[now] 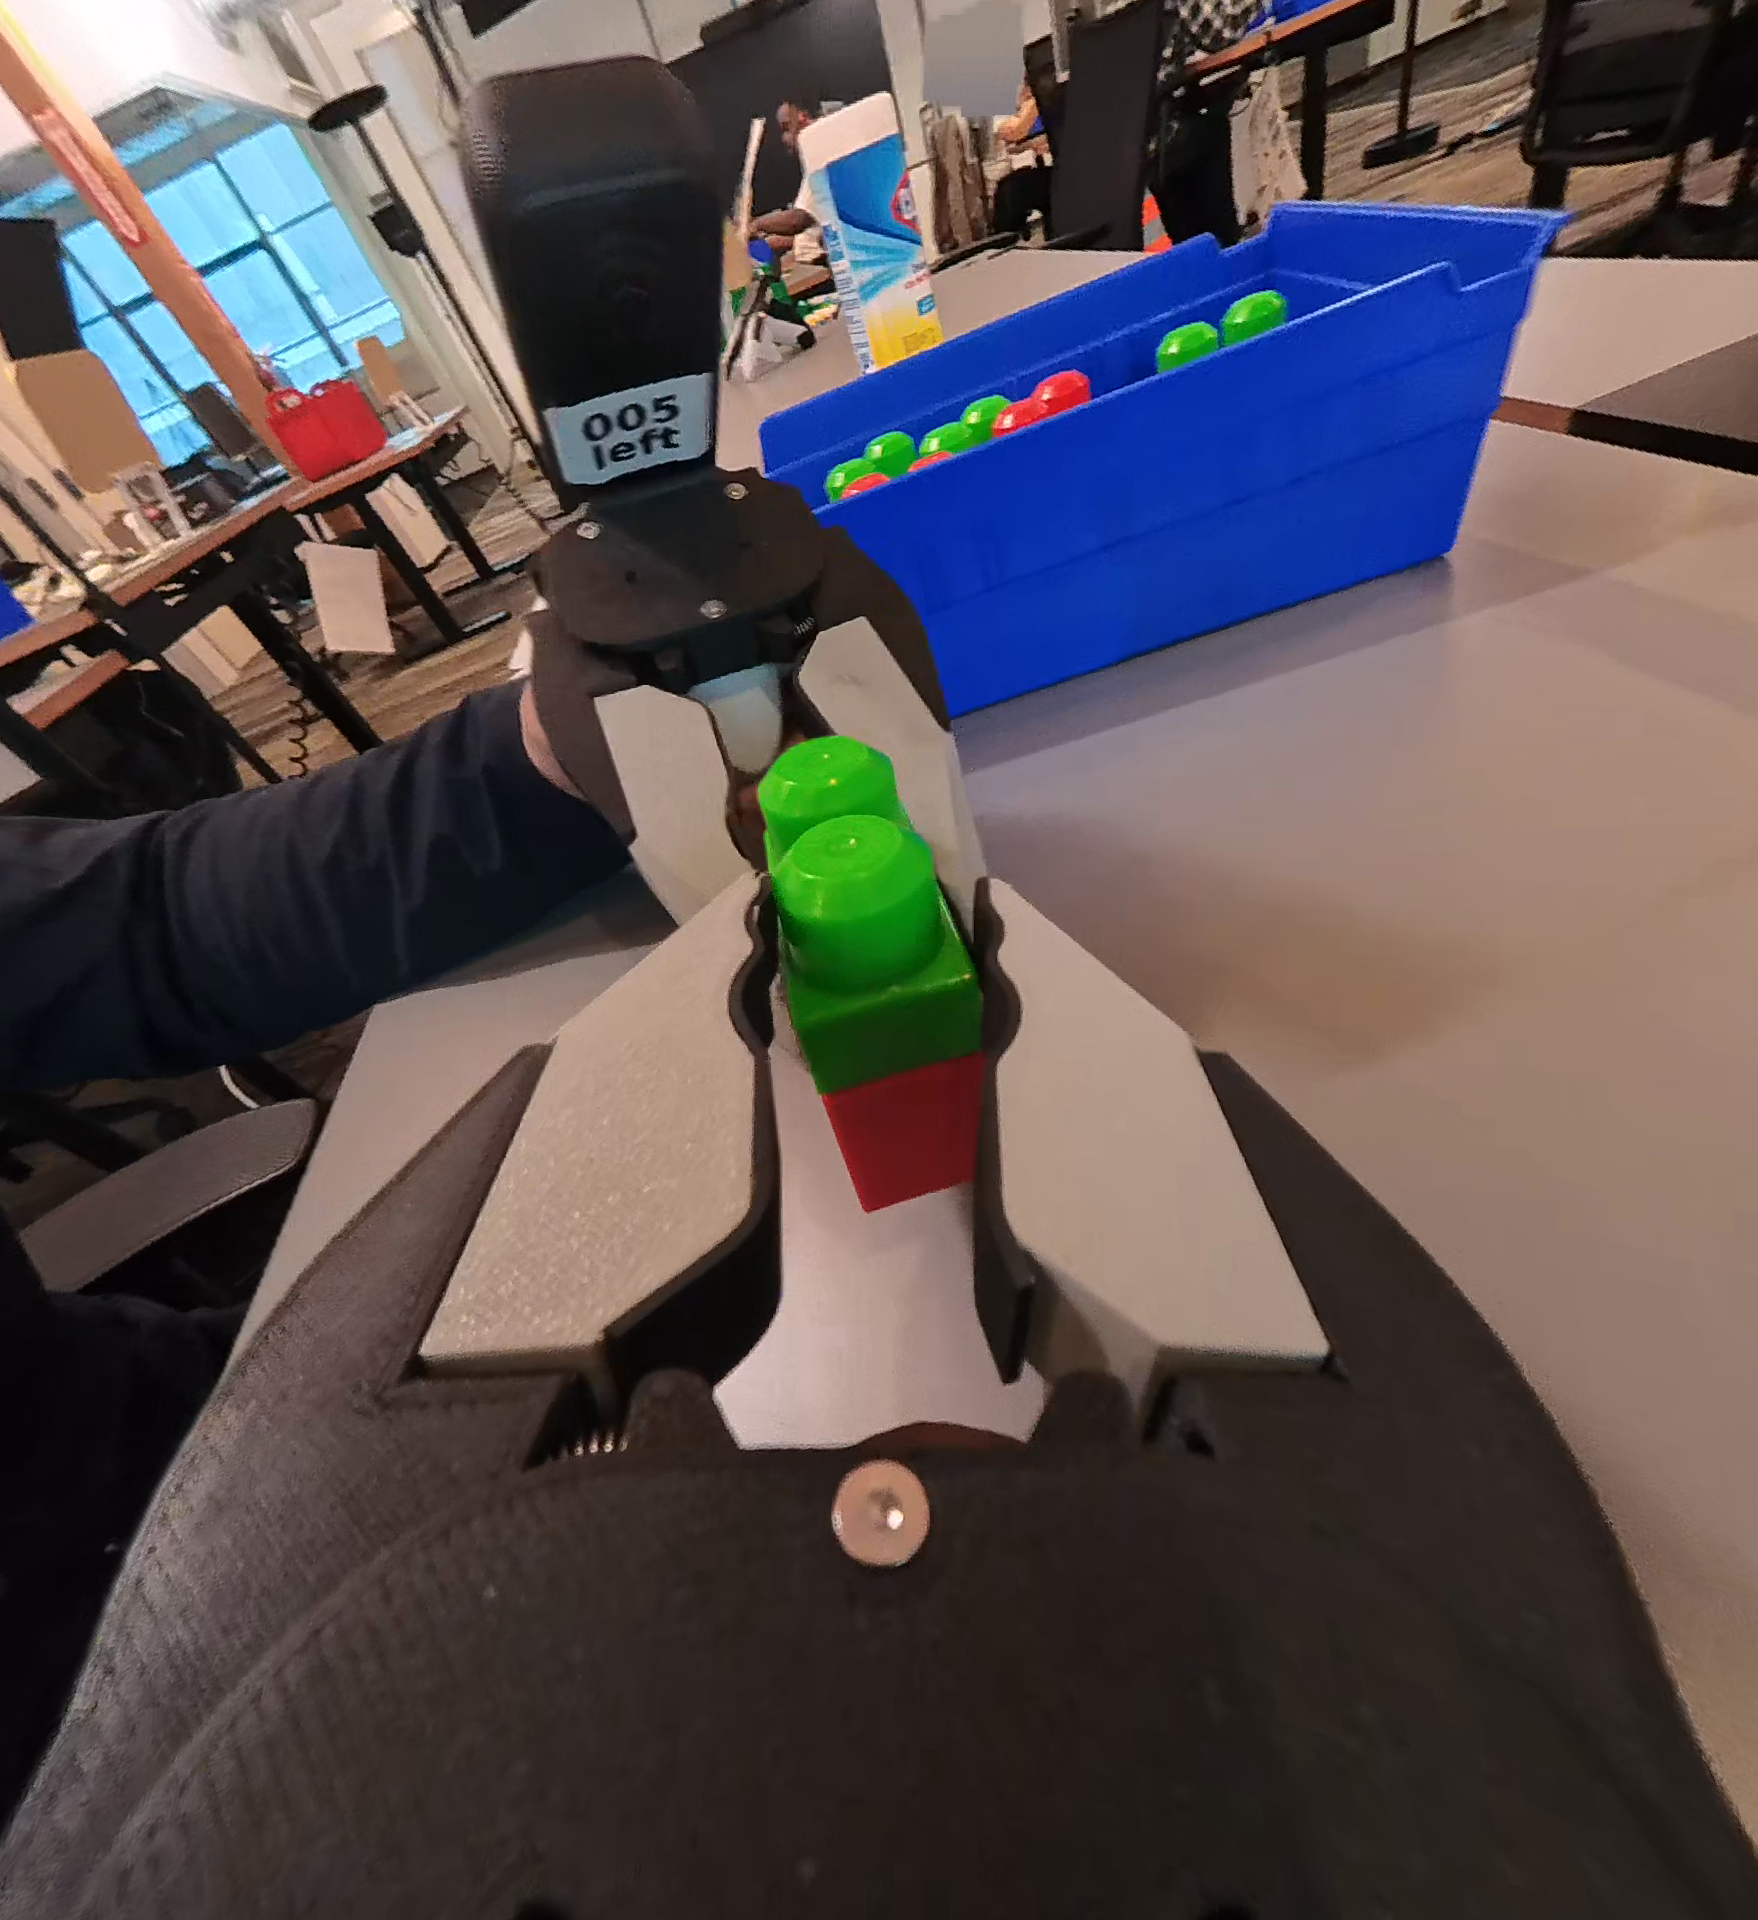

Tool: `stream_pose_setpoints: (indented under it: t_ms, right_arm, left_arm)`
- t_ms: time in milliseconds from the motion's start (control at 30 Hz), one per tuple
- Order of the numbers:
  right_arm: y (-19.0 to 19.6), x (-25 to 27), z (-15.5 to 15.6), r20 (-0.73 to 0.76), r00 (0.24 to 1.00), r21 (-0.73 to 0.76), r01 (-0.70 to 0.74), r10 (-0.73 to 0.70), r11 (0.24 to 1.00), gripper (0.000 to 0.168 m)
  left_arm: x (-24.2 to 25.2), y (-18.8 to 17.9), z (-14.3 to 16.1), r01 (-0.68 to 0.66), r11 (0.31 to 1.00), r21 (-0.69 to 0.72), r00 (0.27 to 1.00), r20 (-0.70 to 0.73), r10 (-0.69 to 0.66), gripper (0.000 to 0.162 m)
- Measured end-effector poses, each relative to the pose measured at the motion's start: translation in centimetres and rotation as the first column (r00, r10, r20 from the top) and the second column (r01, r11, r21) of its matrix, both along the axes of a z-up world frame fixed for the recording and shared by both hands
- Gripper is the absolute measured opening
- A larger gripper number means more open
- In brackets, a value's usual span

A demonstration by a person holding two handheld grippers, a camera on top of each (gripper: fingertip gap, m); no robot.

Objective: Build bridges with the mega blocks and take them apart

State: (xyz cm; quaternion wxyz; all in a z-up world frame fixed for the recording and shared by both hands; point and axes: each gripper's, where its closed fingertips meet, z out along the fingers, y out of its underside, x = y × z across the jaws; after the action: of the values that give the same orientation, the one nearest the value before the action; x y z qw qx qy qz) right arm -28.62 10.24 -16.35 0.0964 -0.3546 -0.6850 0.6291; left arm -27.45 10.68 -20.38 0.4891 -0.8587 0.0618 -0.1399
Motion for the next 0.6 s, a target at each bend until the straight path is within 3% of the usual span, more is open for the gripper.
stream_pose_setpoints:
  t_ms: [267, 400, 600]
  right_arm:
    - [4.0, -2.1, 0.1, 0.002, 0.969, -0.008, 0.249, -0.249, 0.969, 0.032]
    - [5.0, -2.8, 0.4, 0.031, 0.936, -0.066, 0.352, -0.351, 0.934, 0.032]
    - [3.6, -2.8, 0.2, 0.034, 0.943, -0.038, 0.332, -0.331, 0.942, 0.031]
  left_arm:
    - [-2.2, 0.1, -2.4, -0.118, 0.989, -0.090, 0.985, -0.140, 0.105, 0.042]
    - [-2.8, 1.2, -3.2, -0.204, 0.973, -0.106, 0.970, -0.157, 0.186, 0.053]
    - [-2.9, 1.6, -3.3, -0.238, 0.964, -0.114, 0.963, -0.157, 0.219, 0.055]
